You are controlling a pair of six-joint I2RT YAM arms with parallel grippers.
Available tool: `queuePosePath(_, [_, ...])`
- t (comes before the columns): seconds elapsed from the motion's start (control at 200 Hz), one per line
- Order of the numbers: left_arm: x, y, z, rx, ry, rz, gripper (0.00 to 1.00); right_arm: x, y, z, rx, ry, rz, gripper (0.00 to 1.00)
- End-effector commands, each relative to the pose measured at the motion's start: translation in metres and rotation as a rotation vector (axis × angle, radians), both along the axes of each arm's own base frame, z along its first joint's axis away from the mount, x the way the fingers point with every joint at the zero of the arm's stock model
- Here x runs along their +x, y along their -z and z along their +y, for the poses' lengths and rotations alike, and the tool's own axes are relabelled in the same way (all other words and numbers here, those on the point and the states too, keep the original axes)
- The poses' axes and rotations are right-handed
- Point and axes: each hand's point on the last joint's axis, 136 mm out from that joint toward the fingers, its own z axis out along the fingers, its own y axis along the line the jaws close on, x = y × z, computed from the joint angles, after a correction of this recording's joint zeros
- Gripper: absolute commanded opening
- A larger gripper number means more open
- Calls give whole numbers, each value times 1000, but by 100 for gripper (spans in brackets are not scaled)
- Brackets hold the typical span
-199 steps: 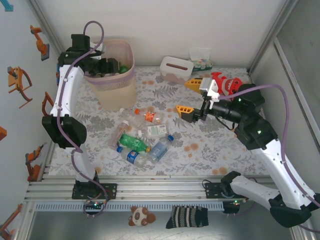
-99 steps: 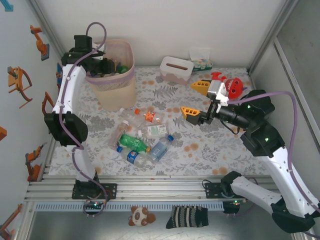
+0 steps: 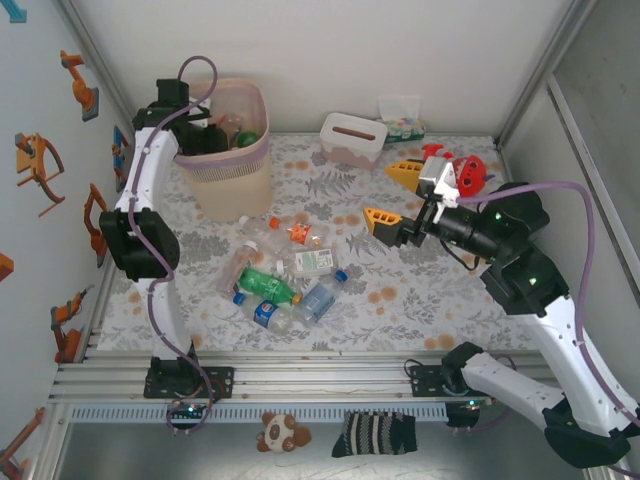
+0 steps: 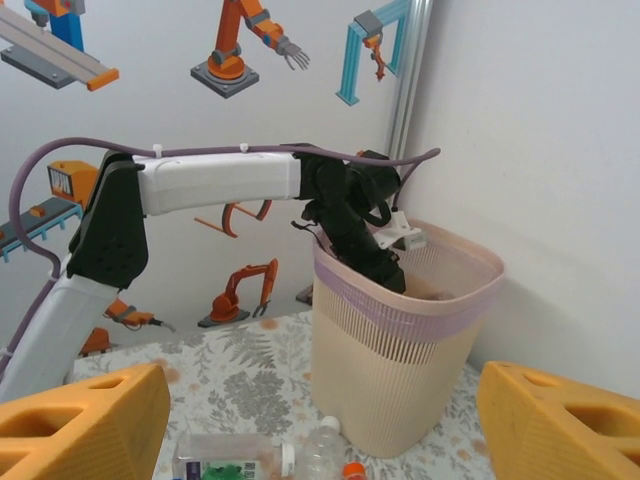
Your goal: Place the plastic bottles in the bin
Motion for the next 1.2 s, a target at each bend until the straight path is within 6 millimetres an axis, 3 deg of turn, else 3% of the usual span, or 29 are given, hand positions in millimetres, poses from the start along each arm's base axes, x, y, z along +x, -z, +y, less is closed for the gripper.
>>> queuePosePath(0.0, [1,-25,-2,-37,18,-46,29,12,0,0,11,44,-7,79])
queuePosePath(0.14, [-7,-74,-11,-98,47,-141,32,34,20,7,-36,87,45,79])
queuePosePath(0.305, [-32,-121,-17,-142,57,-215,34,52,47,12,-109,124,105,79])
queuePosePath(0.441, [-62,-139,-25,-136,75,-242,35,58,68,16,-157,121,137,79])
queuePosePath(0.591, [-102,-144,-31,-116,75,-270,36,62,84,22,-170,105,157,79])
queuePosePath(0.706, [-137,-133,-35,-105,68,-273,37,63,95,25,-183,86,181,78])
queuePosePath(0.796, [-165,-114,-36,-90,63,-245,37,61,104,27,-195,69,200,78])
queuePosePath(0.971, [-205,-61,-27,-38,29,-142,38,55,110,26,-201,52,215,78])
queuePosePath(1.197, [-231,21,-26,35,40,45,48,56,115,27,-207,54,227,78])
